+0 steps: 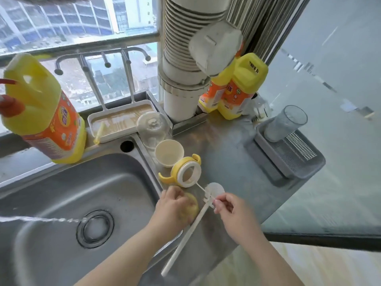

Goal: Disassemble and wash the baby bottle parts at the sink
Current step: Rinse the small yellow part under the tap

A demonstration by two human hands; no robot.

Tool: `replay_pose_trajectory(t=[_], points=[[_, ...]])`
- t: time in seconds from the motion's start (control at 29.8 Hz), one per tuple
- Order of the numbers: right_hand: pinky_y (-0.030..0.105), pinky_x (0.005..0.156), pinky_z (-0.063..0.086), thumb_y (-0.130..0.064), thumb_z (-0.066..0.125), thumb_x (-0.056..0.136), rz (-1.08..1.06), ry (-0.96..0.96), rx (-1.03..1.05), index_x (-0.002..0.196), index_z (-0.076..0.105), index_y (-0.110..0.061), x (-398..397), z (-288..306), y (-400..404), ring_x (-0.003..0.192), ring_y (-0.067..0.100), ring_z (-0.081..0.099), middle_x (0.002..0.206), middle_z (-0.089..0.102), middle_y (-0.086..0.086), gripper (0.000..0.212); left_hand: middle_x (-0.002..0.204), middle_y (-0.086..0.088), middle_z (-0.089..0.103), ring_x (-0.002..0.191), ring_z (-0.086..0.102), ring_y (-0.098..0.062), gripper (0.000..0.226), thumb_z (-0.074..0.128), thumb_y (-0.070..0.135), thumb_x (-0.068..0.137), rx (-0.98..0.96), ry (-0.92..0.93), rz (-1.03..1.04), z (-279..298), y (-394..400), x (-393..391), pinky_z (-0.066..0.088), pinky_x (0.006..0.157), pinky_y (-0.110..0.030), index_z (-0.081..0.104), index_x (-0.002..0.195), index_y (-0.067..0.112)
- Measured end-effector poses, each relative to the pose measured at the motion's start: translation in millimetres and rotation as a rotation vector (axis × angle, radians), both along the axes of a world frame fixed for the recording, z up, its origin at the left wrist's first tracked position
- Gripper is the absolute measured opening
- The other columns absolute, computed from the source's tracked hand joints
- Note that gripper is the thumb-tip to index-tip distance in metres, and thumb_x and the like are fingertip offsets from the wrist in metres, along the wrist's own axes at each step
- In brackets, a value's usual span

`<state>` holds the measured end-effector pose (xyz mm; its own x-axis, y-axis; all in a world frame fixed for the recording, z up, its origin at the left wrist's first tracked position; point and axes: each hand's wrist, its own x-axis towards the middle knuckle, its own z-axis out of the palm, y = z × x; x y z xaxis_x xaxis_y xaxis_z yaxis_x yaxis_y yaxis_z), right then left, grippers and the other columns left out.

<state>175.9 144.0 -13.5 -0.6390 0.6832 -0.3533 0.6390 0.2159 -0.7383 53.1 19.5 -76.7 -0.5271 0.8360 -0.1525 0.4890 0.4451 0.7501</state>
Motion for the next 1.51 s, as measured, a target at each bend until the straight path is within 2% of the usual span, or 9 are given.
replay_pose_trajectory(t=[0.2, 0.3, 0.44, 0.57, 0.84, 0.97, 1.24, 1.38, 1.51], points=[[0.01, 0.061, 0.041, -0.016, 0.057, 0.091, -0.03, 0.02, -0.055, 0.077, 0.062, -0.027, 18, -11, -7, 0.064, 0.001, 0.056, 0.067, 0.065, -0.01, 0.019, 0.112, 0.004, 0.05, 0.11, 0.039, -0.027, 0.02, 0.07, 0.03, 0.071, 0.097, -0.005, 0.177, -15, 6, 11, 0.026, 0.094, -0.033, 0.07, 0.09, 0.036], [0.011, 0.064, 0.041, -0.015, 0.056, 0.091, -0.042, 0.03, -0.059, 0.077, 0.062, -0.028, 19, -9, -5, 0.068, 0.005, 0.059, 0.068, 0.065, -0.009, 0.02, 0.114, 0.014, 0.044, 0.115, 0.035, -0.026, 0.016, 0.074, 0.015, 0.077, 0.153, -0.101, 0.252, -18, 4, 15, 0.028, 0.099, -0.034, 0.076, 0.088, 0.027], [0.008, 0.063, 0.042, -0.017, 0.055, 0.092, -0.017, 0.034, -0.054, 0.078, 0.063, -0.026, 12, -1, -3, 0.066, 0.0, 0.058, 0.067, 0.066, -0.006, 0.019, 0.12, 0.017, 0.044, 0.12, 0.041, -0.014, 0.02, 0.071, 0.013, 0.082, 0.319, -0.509, 0.438, -3, -7, 12, 0.039, 0.1, -0.031, 0.075, 0.08, 0.033], [0.008, 0.062, 0.043, -0.019, 0.057, 0.092, 0.092, 0.04, -0.059, 0.077, 0.061, -0.028, -10, 9, -12, 0.066, -0.001, 0.059, 0.069, 0.066, -0.015, 0.018, 0.119, 0.002, 0.049, 0.111, 0.053, -0.022, 0.009, 0.07, 0.014, 0.075, 0.392, -0.745, 0.607, 20, -37, -3, 0.056, 0.08, -0.036, 0.076, 0.08, 0.019], [0.01, 0.061, 0.041, -0.009, 0.063, 0.084, 0.583, 0.135, 0.095, 0.073, 0.064, -0.037, -94, 40, -82, 0.068, 0.0, 0.057, 0.072, 0.064, -0.014, 0.03, 0.105, 0.0, 0.059, 0.073, 0.061, -0.005, 0.005, 0.076, 0.003, 0.075, 0.378, -0.564, 0.83, 52, -139, -47, 0.048, 0.051, -0.021, 0.072, 0.078, 0.004], [0.021, 0.067, 0.047, -0.026, 0.058, 0.081, 0.747, 0.154, 0.277, 0.085, 0.066, -0.033, -129, 47, -121, 0.078, 0.002, 0.056, 0.079, 0.059, -0.014, 0.012, 0.098, 0.004, 0.062, 0.081, 0.062, -0.002, 0.01, 0.073, 0.025, 0.064, 0.407, -0.441, 0.865, 68, -186, -63, 0.049, 0.067, -0.019, 0.076, 0.07, 0.017], [0.013, 0.062, 0.037, -0.033, 0.053, 0.091, 0.896, 0.099, 0.486, 0.095, 0.066, -0.034, -163, 72, -177, 0.08, 0.002, 0.053, 0.08, 0.049, -0.021, 0.013, 0.104, -0.003, 0.056, 0.091, 0.055, 0.011, 0.011, 0.075, 0.003, 0.075, 0.403, -0.268, 0.843, 72, -245, -85, 0.041, 0.074, -0.002, 0.073, 0.08, 0.013], [0.024, 0.07, 0.047, -0.032, 0.049, 0.093, 0.929, 0.085, 0.532, 0.098, 0.066, -0.031, -177, 83, -197, 0.082, 0.009, 0.057, 0.091, 0.055, -0.013, 0.018, 0.111, 0.006, 0.051, 0.097, 0.05, 0.016, 0.014, 0.073, 0.011, 0.079, 0.354, -0.218, 0.752, 72, -260, -95, 0.036, 0.079, 0.002, 0.073, 0.082, 0.024], [0.027, 0.07, 0.046, -0.028, 0.045, 0.094, 0.981, 0.005, 0.659, 0.102, 0.066, -0.03, -193, 92, -210, 0.085, 0.013, 0.058, 0.097, 0.056, -0.009, 0.023, 0.114, 0.011, 0.048, 0.098, 0.05, 0.013, 0.026, 0.072, 0.011, 0.08, 0.28, -0.141, 0.678, 68, -272, -110, 0.04, 0.087, -0.008, 0.068, 0.075, 0.036]])
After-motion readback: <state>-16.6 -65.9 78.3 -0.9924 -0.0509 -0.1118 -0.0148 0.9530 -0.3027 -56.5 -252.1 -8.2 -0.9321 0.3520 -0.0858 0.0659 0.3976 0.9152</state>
